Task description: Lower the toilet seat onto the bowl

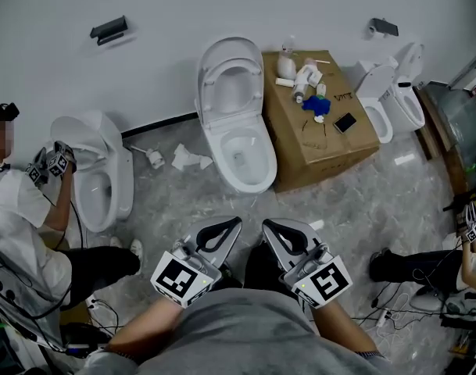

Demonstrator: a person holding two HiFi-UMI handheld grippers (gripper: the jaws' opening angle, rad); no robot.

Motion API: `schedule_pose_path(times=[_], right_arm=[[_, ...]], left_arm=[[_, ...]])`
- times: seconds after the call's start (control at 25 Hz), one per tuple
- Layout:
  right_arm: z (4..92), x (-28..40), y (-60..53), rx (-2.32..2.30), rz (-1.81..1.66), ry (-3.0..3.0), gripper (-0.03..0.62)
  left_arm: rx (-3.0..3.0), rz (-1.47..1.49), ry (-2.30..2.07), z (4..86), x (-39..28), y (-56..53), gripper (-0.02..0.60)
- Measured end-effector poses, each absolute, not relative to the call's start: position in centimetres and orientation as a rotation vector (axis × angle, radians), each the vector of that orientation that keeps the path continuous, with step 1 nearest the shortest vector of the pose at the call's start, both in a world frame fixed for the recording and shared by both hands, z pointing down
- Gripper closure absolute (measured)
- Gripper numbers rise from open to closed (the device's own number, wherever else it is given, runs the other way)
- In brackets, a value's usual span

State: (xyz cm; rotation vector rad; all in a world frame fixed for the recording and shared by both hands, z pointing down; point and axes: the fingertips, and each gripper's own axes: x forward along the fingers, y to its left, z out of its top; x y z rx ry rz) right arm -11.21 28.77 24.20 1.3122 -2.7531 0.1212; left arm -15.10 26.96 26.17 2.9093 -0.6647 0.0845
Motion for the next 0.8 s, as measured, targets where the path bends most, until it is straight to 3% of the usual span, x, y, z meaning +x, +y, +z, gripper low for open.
schedule_pose_path(times=[0.8], right_arm=[[24.0, 0.0, 14.5, 1.068, 0.089, -2.858, 0.579]], left_arm=[[2.842, 0.101, -0.908, 25.3, -4.2, 13.5, 0.575]])
